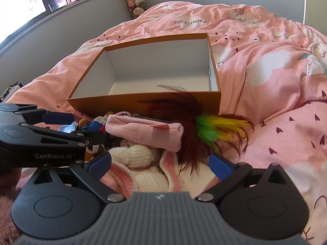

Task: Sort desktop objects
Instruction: 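Move the left tool toward the plush dog while the right tool approaches the crochet bunny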

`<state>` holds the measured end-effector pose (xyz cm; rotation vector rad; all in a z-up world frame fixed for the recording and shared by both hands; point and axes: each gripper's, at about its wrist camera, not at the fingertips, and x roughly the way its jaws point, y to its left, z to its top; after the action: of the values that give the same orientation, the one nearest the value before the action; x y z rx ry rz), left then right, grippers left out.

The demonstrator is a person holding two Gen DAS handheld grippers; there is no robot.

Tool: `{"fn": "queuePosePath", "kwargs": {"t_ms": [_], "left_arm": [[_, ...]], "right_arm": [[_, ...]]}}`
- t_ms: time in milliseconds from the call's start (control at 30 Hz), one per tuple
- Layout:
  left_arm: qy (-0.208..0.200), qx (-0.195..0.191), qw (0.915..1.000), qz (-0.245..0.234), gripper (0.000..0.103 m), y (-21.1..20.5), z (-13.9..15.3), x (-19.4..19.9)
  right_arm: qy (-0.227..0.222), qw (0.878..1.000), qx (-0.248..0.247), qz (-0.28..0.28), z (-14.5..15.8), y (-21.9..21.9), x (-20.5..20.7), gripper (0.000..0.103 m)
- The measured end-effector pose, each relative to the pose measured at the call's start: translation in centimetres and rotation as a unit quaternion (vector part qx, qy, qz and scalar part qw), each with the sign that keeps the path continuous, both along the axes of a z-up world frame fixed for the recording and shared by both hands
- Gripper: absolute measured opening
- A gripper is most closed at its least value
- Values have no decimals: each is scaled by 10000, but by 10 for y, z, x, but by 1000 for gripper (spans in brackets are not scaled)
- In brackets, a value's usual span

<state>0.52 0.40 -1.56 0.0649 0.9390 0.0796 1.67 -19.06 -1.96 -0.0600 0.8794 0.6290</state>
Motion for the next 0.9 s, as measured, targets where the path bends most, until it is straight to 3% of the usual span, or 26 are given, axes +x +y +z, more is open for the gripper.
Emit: {"fn": "queuePosePath", "kwargs": {"t_ms": [900], "left_arm": [[-13,7,10000,6,80,2,2,0]], "right_arm": [[75,9999,-66,4,-3,0,1,102]]}}
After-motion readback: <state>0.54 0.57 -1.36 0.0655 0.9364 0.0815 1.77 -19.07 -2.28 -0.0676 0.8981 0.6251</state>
